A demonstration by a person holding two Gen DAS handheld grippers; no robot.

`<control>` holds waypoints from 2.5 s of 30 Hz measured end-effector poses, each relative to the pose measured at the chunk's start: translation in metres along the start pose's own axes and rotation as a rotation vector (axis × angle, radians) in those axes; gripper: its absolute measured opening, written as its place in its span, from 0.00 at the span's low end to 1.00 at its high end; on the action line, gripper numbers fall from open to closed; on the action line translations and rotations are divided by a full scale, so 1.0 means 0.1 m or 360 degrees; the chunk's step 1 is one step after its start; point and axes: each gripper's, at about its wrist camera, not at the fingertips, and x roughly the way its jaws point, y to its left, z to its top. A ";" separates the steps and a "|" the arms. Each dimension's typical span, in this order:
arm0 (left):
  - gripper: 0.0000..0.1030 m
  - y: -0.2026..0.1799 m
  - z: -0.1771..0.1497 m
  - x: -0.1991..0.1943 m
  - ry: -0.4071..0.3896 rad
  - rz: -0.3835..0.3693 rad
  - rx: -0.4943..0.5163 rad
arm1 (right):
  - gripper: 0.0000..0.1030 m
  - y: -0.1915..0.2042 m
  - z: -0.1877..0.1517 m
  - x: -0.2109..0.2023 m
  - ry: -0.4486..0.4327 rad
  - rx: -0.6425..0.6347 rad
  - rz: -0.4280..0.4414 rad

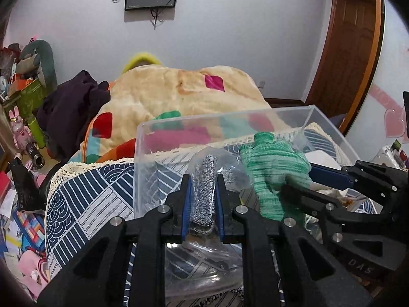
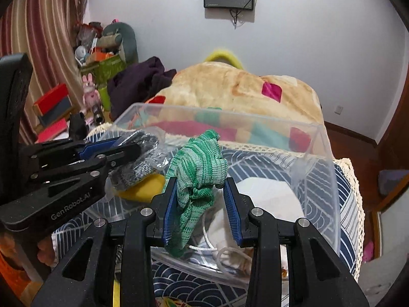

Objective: Organize soft objects
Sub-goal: 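Carry the silver item into the box with the left tool while the right tool drops the green cloth in, then grasp the beaded bracelet with the left tool while the right tool grasps the black-strapped white bag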

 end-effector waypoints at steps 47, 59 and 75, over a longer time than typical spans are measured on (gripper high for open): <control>0.89 0.16 -0.95 -0.59 0.0124 0.0012 0.0005 | 0.76 -0.44 -1.12 -0.73 -0.0018 0.0307 -0.0171; 0.27 0.15 -1.06 -0.34 0.0248 -0.0074 0.0020 | 0.34 -0.53 -1.32 -0.70 0.0026 0.0356 -0.0124; 0.06 0.01 -0.84 -0.91 0.0033 -0.0196 0.0080 | 0.15 -0.41 -1.09 -1.11 -0.0228 0.0379 -0.0053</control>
